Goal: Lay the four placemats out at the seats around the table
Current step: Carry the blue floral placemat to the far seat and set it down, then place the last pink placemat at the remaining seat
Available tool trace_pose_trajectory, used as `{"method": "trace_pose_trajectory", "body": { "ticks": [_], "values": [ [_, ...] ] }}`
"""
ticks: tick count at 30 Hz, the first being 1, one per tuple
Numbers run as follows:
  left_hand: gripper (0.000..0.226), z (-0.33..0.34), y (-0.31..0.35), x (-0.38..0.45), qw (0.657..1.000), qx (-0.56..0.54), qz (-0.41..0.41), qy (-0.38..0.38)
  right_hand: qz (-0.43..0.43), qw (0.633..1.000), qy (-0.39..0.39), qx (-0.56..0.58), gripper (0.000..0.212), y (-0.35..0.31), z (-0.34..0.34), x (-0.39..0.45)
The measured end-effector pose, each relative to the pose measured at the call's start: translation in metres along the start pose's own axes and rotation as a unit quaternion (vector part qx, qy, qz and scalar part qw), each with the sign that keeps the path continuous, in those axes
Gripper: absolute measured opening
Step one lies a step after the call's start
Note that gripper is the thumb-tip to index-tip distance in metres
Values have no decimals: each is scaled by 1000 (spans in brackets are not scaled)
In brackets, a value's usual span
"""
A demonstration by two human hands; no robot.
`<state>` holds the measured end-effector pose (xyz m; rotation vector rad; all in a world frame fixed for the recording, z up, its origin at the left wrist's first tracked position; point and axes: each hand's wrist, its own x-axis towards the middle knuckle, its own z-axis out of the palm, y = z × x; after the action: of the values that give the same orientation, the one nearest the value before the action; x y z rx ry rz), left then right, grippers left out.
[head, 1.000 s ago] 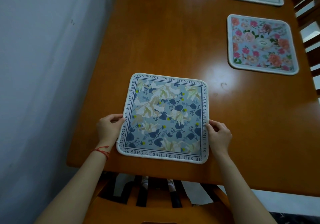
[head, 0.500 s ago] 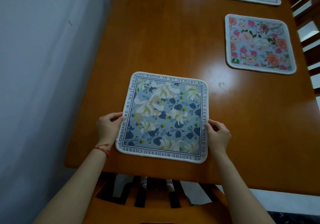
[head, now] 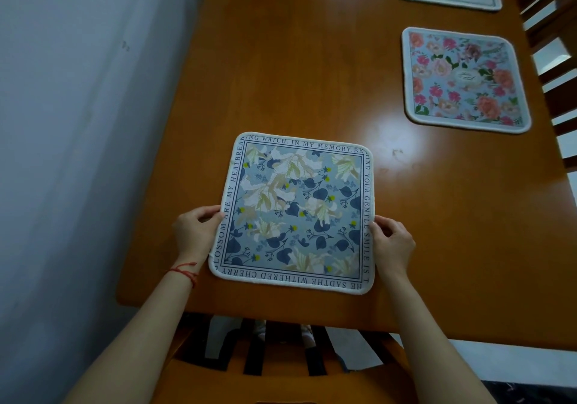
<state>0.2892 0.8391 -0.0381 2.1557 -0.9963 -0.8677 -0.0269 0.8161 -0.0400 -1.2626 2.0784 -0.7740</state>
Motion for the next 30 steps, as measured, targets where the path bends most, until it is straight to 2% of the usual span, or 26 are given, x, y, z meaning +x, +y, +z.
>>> {"method": "trace_pose_trajectory", "body": {
  "ticks": [9, 14, 18, 22, 27, 30],
  "values": [
    [22, -2, 1, -1, 1000, 3, 5, -7, 13, 1000, -17, 7, 24, -1, -4, -1],
    [23, -1, 5, -8, 999, 19, 35, 16, -3, 998, -41, -40, 29, -7, -13, -4],
    [29, 3, 18, -21, 994, 48, 97, 4, -29, 994, -55, -85, 35, -14, -24, -8],
    [36, 12, 33, -31, 978, 91, 174, -70, -56, 991, -47, -110, 37, -22, -37, -22],
    [43, 25, 48, -43, 942, 140, 267, -149, -77, 985, -10, -154, 38, -22, -61, -49],
    [45, 34, 59, -49, 907, 185, 339, -171, -73, 981, 24, -179, 40, -15, -78, -65]
  ]
}}
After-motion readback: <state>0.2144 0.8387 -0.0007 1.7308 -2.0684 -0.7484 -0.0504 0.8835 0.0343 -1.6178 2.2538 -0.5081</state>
